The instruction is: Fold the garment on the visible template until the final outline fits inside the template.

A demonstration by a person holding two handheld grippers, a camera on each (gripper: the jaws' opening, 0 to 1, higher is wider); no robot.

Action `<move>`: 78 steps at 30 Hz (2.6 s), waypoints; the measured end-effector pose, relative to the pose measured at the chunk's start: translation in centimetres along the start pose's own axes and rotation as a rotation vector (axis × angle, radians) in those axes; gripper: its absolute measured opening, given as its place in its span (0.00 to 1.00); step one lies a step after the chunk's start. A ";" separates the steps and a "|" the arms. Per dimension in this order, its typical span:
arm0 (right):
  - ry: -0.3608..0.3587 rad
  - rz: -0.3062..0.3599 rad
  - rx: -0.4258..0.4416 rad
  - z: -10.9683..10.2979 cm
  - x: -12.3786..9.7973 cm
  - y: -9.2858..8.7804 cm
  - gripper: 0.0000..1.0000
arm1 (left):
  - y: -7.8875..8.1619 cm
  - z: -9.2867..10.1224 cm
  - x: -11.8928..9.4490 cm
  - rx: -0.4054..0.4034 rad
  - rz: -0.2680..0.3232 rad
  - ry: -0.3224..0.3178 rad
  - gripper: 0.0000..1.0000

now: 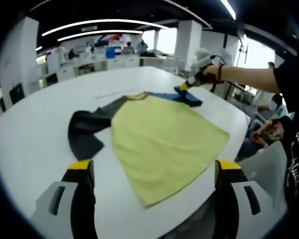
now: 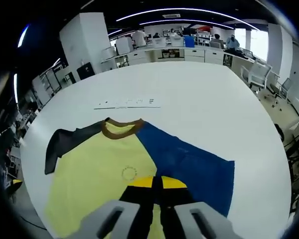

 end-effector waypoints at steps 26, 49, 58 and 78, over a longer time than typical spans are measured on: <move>0.107 0.032 -0.066 -7.7 1.9 4.0 0.00 | -0.6 -0.5 -0.5 -0.003 -0.013 0.016 0.96; 0.192 0.030 -0.134 -12.7 3.5 5.7 0.00 | -1.2 -0.6 -0.5 -0.004 -0.034 0.015 0.96; 0.217 0.035 -0.151 -14.7 4.0 6.1 0.00 | -1.7 -0.7 -0.5 -0.010 -0.049 0.015 0.96; 0.281 0.045 -0.189 -19.1 4.0 6.4 0.00 | -2.0 -0.7 -0.3 -0.014 -0.060 0.013 0.95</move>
Point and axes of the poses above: the point that each gripper's makers call its tool centre point, and the gripper's own axes: x roughly forward along the fingers, z roughly to its right, y roughly out of its top, the point moved 2 cm from there along -x, roughly backward along the fingers, and after that the axes turned 9 degrees about -x, right-handed, at the moved point
